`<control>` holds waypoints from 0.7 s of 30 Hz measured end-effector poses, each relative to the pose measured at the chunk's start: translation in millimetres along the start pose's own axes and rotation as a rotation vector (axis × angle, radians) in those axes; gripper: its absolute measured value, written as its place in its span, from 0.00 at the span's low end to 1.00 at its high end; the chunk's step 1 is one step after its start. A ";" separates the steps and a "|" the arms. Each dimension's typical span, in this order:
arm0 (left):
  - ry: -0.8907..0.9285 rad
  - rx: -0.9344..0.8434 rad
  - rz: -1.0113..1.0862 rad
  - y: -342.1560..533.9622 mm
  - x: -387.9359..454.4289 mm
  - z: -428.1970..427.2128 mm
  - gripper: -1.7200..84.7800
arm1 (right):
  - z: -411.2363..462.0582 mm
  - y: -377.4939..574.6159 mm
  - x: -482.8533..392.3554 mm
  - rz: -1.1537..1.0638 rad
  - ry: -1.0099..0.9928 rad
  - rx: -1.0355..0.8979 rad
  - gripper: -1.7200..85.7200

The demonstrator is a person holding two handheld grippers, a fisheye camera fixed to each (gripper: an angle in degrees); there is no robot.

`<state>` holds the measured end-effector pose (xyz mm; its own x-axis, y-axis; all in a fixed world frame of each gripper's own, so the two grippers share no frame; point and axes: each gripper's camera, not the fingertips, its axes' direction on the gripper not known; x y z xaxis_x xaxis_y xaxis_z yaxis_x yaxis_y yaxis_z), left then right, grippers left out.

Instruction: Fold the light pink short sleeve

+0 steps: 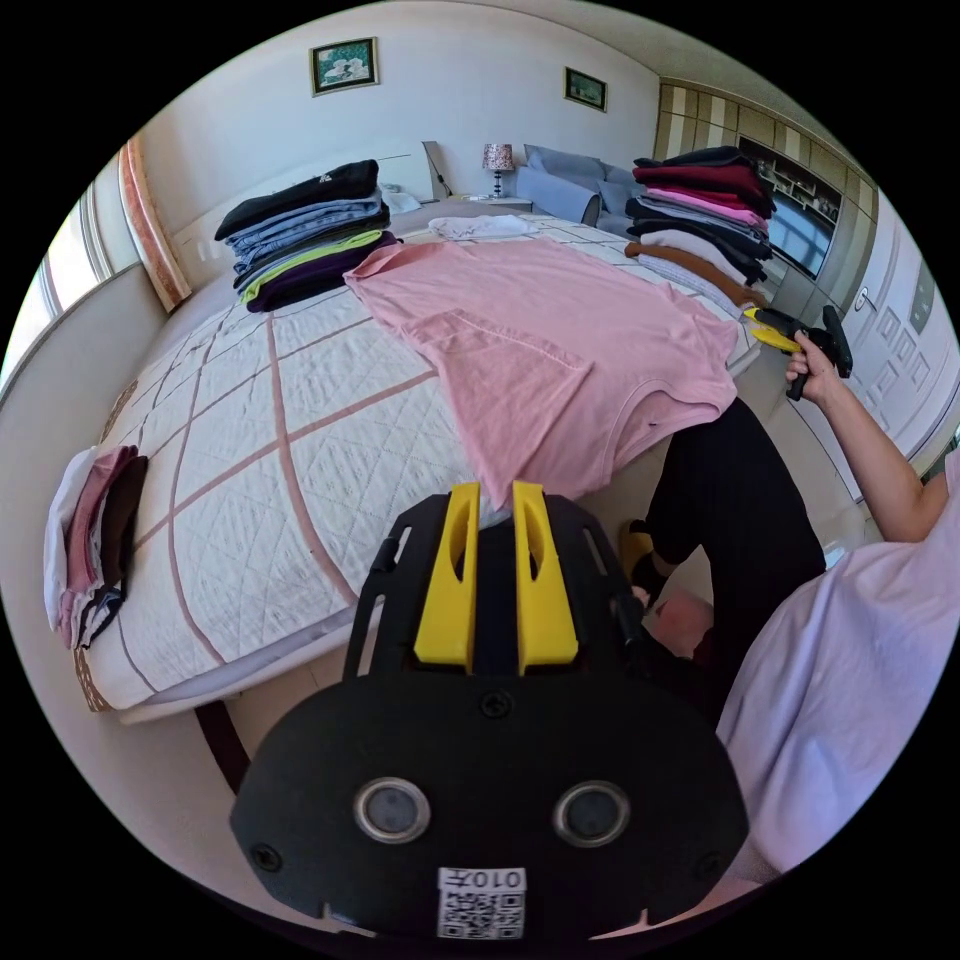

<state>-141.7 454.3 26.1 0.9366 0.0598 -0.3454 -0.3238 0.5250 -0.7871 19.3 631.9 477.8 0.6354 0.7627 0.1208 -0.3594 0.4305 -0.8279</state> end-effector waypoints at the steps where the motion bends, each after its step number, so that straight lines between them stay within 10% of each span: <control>1: -0.012 0.011 -0.001 -0.3 -0.5 -4.0 0.08 | 3.3 -5.2 19.6 0.066 -0.040 -0.002 0.17; 12: -0.033 0.029 -0.014 4.0 -3.4 -11.3 0.05 | 22.1 1.0 17.1 0.191 -0.093 0.013 0.08; 21: 0.010 0.039 -0.007 -10.9 -4.1 -1.1 0.04 | 63.8 96.6 -253.6 -0.777 0.141 -0.121 0.09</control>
<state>-142.1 447.4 35.5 0.9374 0.0472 -0.3451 -0.3113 0.5580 -0.7692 -220.2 510.9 402.1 0.7566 0.1940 0.6244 0.2934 0.7527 -0.5894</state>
